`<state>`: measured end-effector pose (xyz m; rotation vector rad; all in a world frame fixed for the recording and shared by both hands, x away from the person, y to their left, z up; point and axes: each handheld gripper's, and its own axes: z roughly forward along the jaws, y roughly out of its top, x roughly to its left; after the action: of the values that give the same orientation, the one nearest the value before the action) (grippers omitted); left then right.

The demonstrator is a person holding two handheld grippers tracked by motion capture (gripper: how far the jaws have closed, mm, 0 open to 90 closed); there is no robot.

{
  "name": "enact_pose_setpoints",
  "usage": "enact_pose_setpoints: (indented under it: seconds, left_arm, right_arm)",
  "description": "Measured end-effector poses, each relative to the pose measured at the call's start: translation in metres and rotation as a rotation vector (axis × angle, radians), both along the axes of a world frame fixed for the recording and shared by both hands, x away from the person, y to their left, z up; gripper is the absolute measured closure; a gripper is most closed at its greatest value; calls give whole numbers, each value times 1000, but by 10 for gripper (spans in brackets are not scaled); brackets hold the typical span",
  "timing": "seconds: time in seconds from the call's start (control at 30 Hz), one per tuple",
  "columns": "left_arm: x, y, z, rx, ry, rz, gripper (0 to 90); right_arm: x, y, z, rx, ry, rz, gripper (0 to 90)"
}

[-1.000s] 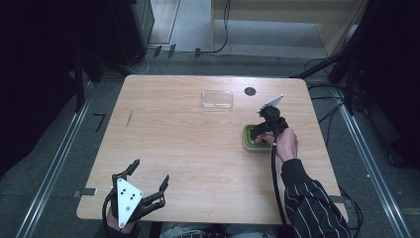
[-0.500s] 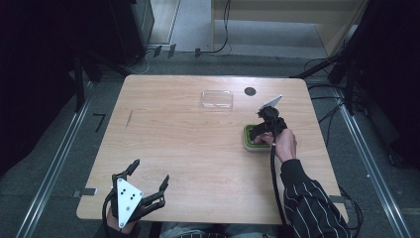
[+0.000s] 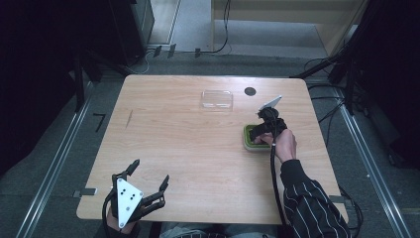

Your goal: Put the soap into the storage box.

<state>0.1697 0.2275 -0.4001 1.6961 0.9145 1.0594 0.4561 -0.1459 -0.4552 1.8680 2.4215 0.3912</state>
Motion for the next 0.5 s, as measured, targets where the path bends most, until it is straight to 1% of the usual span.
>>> enact_pose_setpoints:
  seconds: [0.5]
  left_arm:
    - [0, 0, 0, 4, 1, 1, 130]
  right_arm:
    - [1, 0, -2, -2, 8, 10, 130]
